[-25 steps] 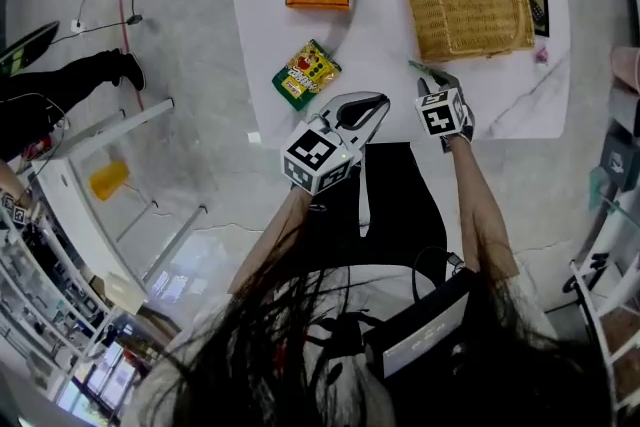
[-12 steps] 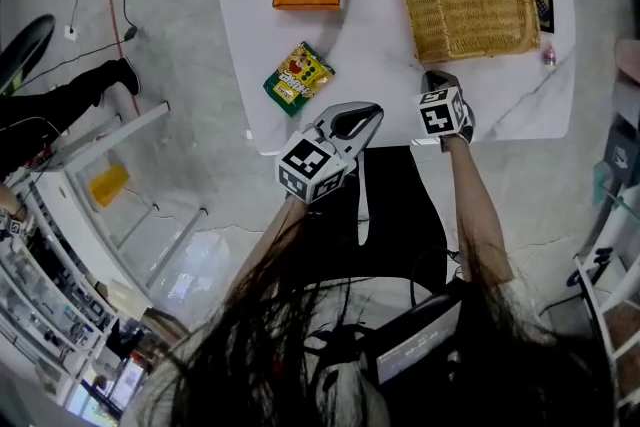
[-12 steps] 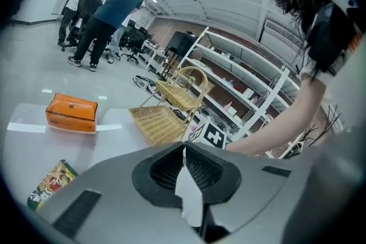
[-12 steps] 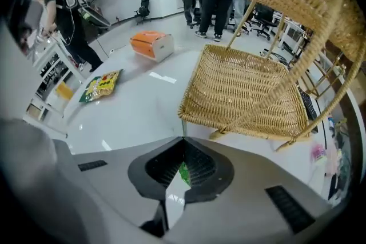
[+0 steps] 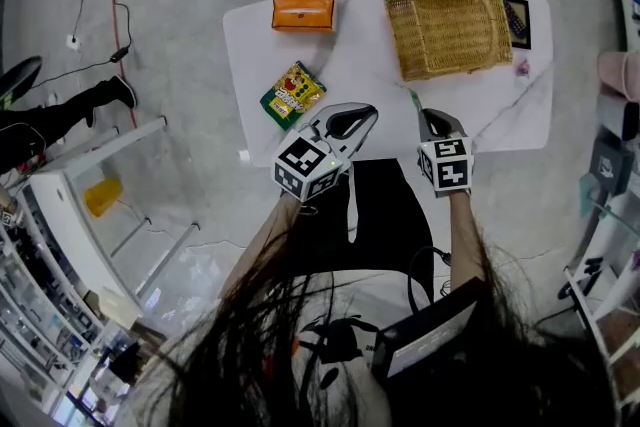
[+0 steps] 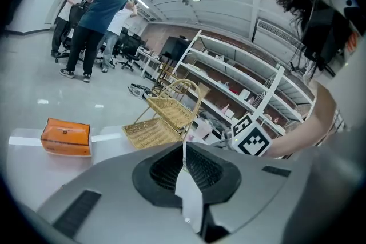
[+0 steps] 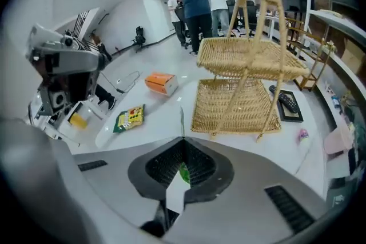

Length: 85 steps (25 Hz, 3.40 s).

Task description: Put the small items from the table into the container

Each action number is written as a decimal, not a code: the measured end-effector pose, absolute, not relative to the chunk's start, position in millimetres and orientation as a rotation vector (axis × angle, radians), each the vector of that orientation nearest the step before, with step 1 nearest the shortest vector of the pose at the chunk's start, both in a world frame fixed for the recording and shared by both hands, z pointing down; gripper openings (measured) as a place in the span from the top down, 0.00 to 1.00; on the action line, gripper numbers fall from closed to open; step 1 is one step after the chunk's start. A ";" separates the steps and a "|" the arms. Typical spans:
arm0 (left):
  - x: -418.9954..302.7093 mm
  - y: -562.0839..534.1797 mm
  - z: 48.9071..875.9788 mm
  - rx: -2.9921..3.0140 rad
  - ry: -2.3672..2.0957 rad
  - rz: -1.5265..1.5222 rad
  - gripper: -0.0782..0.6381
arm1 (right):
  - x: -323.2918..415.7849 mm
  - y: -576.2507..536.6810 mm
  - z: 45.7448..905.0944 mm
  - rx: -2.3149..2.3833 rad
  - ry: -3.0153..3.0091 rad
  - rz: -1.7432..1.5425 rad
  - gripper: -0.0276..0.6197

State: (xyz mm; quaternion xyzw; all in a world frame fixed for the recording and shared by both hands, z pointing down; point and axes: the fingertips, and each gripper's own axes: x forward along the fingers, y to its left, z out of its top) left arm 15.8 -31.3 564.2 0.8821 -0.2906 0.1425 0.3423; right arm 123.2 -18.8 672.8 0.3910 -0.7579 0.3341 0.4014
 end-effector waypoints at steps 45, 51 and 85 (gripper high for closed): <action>19.6 -25.6 535.3 2.186 -0.913 0.353 0.88 | 251.4 -210.8 594.4 1.293 -1.912 1.084 0.84; 18.1 -29.7 533.7 2.177 -0.926 0.348 0.88 | 255.1 -189.4 550.8 1.367 -2.010 1.000 0.84; -44.6 4.4 497.9 2.210 -0.931 0.284 0.88 | 48.6 -24.9 507.0 1.199 -2.253 1.036 0.93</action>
